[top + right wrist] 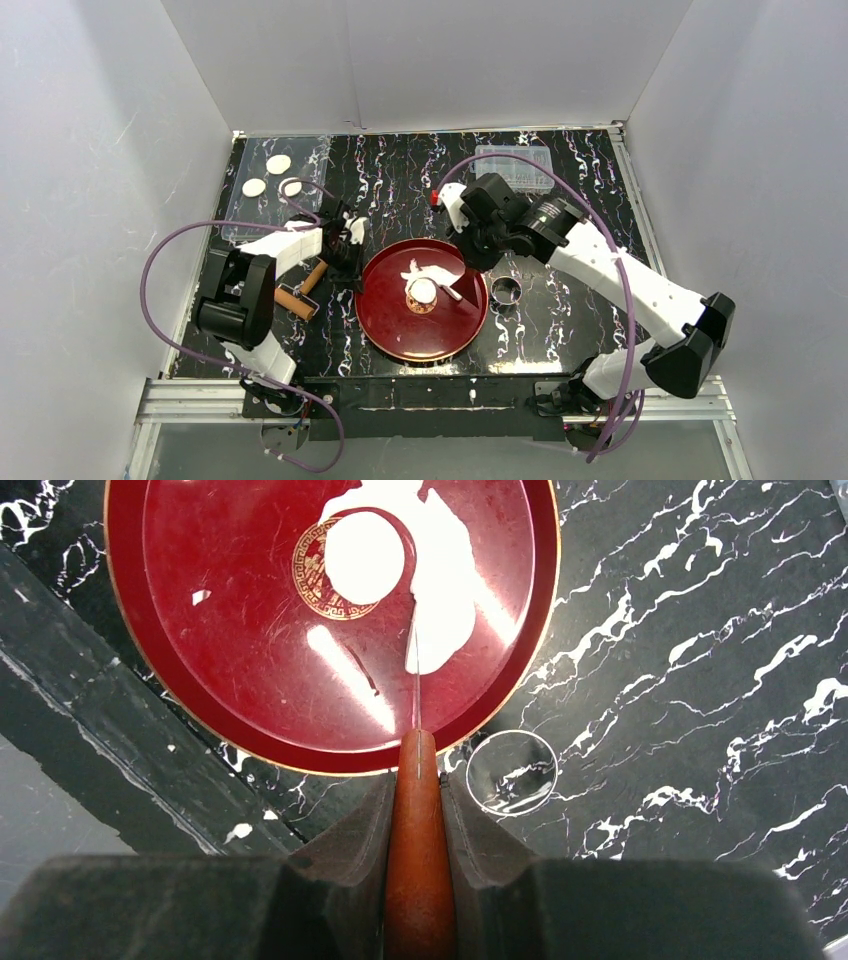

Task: Roll out the dumpling wrappers from the dough
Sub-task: Remove the dumpling wrapper from the work surface.

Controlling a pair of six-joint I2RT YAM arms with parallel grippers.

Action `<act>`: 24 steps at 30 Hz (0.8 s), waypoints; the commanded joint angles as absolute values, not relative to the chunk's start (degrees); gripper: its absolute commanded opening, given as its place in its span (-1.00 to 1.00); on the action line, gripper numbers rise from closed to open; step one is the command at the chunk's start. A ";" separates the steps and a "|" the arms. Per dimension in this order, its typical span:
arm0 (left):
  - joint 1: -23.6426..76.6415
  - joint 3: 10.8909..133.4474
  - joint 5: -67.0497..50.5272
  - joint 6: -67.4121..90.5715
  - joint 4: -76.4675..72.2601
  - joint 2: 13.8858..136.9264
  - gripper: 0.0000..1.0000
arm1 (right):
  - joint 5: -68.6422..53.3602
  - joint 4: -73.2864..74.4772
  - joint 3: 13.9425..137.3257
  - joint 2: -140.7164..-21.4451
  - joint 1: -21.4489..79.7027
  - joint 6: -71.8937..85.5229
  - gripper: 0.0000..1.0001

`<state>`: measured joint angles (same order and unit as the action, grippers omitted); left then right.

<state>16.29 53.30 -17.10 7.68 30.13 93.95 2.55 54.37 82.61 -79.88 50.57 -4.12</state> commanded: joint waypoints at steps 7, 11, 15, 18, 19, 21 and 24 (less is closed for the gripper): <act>16.11 63.16 -13.94 -1.74 35.12 101.01 -0.81 | 3.03 54.08 83.08 -74.67 50.01 -0.44 -0.97; 16.04 64.49 -14.18 -1.11 34.52 100.59 0.03 | 3.25 53.97 82.62 -74.28 50.01 -0.44 -0.97; 16.01 65.49 -13.76 3.52 36.64 98.51 0.18 | 3.06 53.19 82.79 -73.54 50.01 -0.44 -0.97; 15.99 60.76 -13.45 10.70 36.82 93.19 0.26 | 2.86 52.61 82.37 -73.19 50.01 0.91 -0.97; 16.00 58.48 -13.55 13.42 36.65 91.30 0.28 | 3.02 52.32 82.03 -73.01 50.01 1.09 -0.97; 16.02 54.58 -13.84 18.29 37.49 88.32 0.33 | 3.58 51.64 81.30 -72.79 50.10 1.56 -0.97; 16.58 49.79 -13.06 22.14 38.59 84.24 0.40 | 3.64 51.59 81.42 -72.78 50.10 1.82 -0.97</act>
